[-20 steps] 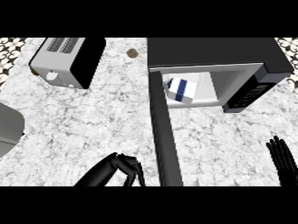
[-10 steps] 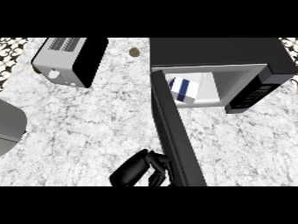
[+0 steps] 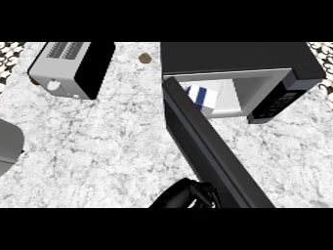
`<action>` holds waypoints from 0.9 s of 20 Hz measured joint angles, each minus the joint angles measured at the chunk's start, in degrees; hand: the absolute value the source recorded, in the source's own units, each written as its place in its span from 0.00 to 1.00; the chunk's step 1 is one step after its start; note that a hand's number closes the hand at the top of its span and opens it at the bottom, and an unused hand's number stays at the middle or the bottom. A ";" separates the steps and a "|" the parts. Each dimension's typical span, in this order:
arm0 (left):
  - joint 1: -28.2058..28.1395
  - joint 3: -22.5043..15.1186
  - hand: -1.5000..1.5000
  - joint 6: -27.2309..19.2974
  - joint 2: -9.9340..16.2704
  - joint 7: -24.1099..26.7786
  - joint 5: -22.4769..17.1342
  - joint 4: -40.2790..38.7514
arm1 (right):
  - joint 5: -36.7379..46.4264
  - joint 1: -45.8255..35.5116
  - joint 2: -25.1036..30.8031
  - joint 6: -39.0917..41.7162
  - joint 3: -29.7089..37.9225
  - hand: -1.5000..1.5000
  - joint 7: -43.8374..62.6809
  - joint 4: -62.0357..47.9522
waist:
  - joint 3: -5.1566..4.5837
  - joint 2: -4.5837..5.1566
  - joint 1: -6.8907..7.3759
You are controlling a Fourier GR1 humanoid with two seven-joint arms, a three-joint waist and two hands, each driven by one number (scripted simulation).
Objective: Pick up the milk, place it into the microwave and close the microwave
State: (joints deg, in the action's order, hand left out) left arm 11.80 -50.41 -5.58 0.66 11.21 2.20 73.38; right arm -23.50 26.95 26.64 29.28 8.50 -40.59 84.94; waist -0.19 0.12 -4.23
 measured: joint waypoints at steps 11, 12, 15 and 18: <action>12.09 -9.23 1.00 -17.40 0.95 -3.89 -9.72 -3.88 | -7.28 0.30 4.19 2.12 -2.81 0.00 7.97 15.05 | -0.05 0.57 -3.01; 13.17 -9.81 1.00 -18.60 0.95 -4.23 -10.38 -4.22 | -7.95 0.36 4.71 2.40 -2.89 0.00 8.66 16.16 | -0.05 0.62 -3.35; 15.83 -10.72 1.00 -22.46 0.45 -3.88 -12.47 -4.48 | -9.34 0.47 5.85 2.93 -3.35 0.00 10.44 18.97 | -0.12 0.78 -4.30; 18.45 -10.24 1.00 -25.64 0.07 -3.19 -15.21 -5.19 | -10.83 0.36 6.44 2.91 -3.71 0.00 11.93 21.67 | -0.19 1.05 -5.04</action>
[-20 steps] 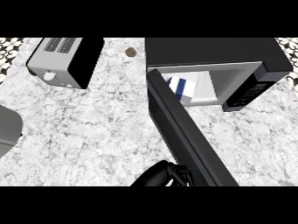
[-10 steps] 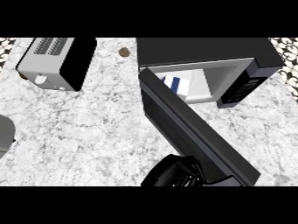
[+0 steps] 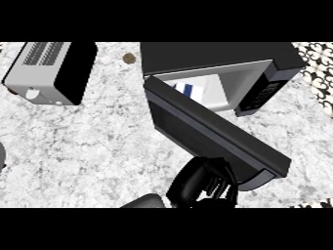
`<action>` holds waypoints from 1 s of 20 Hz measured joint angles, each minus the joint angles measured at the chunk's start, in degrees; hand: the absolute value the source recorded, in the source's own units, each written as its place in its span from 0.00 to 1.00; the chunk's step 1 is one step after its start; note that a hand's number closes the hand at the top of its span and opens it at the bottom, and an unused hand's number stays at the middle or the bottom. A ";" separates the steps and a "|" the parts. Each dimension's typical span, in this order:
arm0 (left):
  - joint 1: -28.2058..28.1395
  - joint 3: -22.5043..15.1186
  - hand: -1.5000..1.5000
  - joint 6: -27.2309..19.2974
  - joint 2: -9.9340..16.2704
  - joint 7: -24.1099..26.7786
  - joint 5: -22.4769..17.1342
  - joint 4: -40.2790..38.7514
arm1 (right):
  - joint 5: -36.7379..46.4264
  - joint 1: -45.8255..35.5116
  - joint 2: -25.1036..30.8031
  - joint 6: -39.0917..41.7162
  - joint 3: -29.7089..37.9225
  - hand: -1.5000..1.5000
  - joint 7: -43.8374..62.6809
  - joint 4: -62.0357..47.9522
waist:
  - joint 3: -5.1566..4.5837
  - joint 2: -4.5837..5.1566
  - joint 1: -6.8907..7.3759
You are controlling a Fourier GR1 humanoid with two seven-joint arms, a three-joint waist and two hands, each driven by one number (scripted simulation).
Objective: Pick up the milk, place it into the microwave and close the microwave
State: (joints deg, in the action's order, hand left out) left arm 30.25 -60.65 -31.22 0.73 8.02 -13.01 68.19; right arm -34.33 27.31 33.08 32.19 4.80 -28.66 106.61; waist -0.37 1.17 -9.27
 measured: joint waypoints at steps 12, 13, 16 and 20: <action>12.26 4.28 1.00 -8.13 -0.58 1.90 -10.17 -6.98 | -4.96 0.62 2.23 0.61 0.36 0.00 3.24 5.52 | 0.08 1.07 -3.24; 13.22 4.74 1.00 -8.42 -0.59 2.14 -10.97 -7.78 | -5.31 0.64 2.40 0.62 0.34 0.00 3.52 5.83 | 0.08 1.19 -3.49; 15.84 6.00 1.00 -9.03 -0.67 2.69 -13.70 -9.82 | -6.12 0.45 3.08 0.49 0.72 0.00 4.30 6.37 | 0.11 1.52 -4.06; 18.96 8.15 1.00 -8.53 -0.74 3.98 -17.28 -12.99 | -7.64 0.07 4.08 0.29 1.64 0.00 5.20 6.79 | 0.13 2.01 -4.61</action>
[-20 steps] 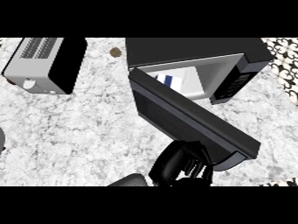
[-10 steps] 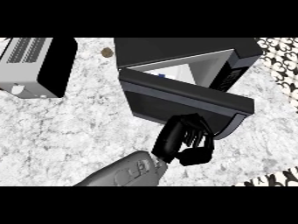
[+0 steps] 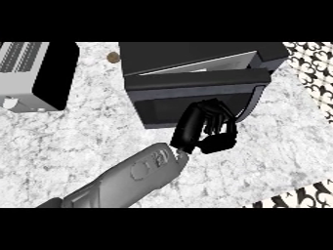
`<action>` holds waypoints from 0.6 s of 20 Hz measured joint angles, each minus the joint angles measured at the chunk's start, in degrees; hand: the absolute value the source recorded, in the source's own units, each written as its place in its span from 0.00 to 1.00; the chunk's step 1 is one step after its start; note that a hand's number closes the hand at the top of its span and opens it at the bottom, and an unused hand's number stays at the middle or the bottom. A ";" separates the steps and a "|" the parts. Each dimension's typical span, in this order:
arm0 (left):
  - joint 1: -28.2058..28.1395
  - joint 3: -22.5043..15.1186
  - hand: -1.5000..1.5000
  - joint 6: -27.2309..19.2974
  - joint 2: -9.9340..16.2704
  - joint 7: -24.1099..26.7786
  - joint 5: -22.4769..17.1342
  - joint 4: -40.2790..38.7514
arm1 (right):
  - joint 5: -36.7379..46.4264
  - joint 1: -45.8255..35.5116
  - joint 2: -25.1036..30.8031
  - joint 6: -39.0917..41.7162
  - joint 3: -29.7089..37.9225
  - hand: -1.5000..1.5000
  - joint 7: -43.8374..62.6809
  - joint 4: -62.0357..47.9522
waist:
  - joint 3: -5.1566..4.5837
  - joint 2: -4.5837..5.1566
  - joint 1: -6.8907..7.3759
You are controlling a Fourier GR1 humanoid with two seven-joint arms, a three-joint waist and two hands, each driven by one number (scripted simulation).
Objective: Pick up the milk, place it into the microwave and close the microwave
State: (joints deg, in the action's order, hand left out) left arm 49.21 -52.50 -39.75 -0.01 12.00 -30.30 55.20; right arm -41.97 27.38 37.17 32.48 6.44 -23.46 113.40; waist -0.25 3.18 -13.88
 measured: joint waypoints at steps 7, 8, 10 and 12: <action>3.93 3.24 1.00 0.70 0.00 2.43 -5.92 -4.64 | -2.24 -0.62 1.38 0.06 1.33 0.00 1.01 0.31 | 0.05 0.61 -1.35; 3.95 3.47 1.00 1.01 -0.01 3.02 -6.69 -4.84 | -2.55 -0.64 1.43 0.10 1.55 0.00 0.99 0.35 | 0.06 0.62 -1.50; 3.92 3.53 1.00 1.49 0.00 4.17 -8.03 -4.94 | -3.19 -0.96 1.70 0.04 1.71 0.00 1.25 0.65 | 0.05 0.64 -1.60; 3.87 3.82 1.00 1.62 0.01 4.75 -9.56 -4.88 | -3.74 -1.31 2.01 0.24 1.92 0.00 1.37 0.70 | 0.08 0.64 -1.82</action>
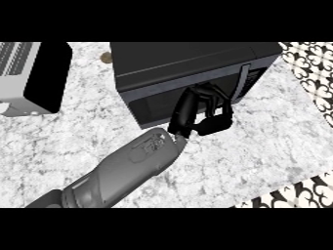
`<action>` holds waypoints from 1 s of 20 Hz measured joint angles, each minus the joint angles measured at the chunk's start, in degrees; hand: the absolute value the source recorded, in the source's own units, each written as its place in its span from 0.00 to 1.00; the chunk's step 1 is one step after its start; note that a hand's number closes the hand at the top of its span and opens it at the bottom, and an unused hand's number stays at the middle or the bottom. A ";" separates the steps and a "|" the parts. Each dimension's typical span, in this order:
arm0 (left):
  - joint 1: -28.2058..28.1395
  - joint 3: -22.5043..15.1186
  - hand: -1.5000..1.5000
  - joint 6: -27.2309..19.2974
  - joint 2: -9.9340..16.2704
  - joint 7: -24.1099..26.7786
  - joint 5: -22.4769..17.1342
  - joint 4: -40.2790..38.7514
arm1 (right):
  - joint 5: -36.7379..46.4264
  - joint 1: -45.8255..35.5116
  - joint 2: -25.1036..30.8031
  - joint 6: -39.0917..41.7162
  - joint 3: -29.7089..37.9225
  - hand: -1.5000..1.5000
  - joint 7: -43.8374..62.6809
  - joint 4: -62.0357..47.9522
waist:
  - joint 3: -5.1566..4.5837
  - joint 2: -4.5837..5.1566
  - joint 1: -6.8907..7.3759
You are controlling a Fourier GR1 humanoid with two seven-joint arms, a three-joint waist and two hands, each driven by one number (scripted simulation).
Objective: Pick up the milk, place it into the microwave and close the microwave
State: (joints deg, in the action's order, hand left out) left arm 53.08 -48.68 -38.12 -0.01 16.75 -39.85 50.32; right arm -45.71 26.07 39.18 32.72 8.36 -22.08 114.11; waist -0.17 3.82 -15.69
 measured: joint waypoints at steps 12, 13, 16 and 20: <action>-0.17 0.05 1.00 -1.35 -0.04 5.25 -5.92 -0.16 | -3.05 -1.11 1.96 1.98 0.55 0.00 0.83 0.79 | 0.13 0.23 -0.74; -0.19 -0.05 1.00 -1.51 -0.04 5.90 -6.17 -0.21 | -3.25 -1.25 2.21 2.19 0.64 0.00 0.89 1.02 | 0.10 0.28 -0.79; -0.29 -0.16 1.00 -1.73 -0.04 7.66 -7.07 -0.40 | -3.78 -1.32 2.70 2.95 0.54 0.00 1.03 1.73 | 0.07 0.36 -0.99; -0.39 -0.32 1.00 -2.15 -0.03 9.73 -8.19 -0.63 | -4.75 -1.44 3.18 3.73 0.38 0.00 1.16 2.64 | 0.06 0.46 -1.28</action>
State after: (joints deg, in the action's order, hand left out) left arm 52.70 -49.00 -40.27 -0.04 26.48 -48.05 49.69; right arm -50.46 24.63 42.35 36.44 8.75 -20.93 116.74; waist -0.11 4.28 -16.98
